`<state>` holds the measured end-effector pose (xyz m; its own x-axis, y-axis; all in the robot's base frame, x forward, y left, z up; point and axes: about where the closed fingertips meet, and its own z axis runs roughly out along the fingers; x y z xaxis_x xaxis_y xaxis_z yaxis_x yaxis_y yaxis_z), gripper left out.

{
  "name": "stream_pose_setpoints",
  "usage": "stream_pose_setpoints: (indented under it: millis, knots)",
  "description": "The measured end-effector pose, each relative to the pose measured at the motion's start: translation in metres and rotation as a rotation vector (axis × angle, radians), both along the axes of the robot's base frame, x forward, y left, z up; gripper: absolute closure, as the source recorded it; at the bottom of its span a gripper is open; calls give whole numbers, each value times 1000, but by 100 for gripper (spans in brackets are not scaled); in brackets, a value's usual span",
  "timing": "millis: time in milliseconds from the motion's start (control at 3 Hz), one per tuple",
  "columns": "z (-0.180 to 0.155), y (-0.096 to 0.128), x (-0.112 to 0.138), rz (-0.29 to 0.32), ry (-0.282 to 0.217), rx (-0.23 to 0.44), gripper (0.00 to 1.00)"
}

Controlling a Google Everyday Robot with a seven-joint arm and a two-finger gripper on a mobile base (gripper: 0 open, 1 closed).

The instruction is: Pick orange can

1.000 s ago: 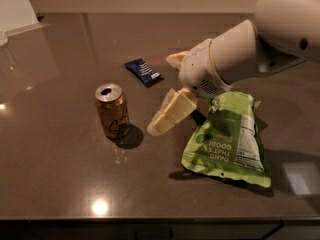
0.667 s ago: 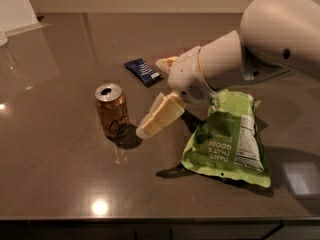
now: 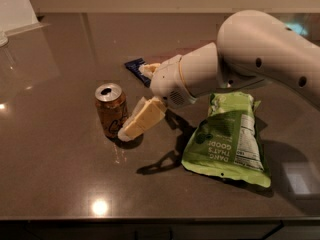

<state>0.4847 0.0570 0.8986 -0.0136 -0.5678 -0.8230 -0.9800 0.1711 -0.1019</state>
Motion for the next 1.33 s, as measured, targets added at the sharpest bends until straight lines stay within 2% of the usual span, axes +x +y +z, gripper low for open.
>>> stream_pose_setpoints:
  millis: [333, 1000, 1333]
  knots:
    - [-1, 24, -2, 33, 18, 37, 2]
    - [7, 36, -5, 67, 41, 71, 47]
    - [18, 35, -8, 88, 61, 109, 69]
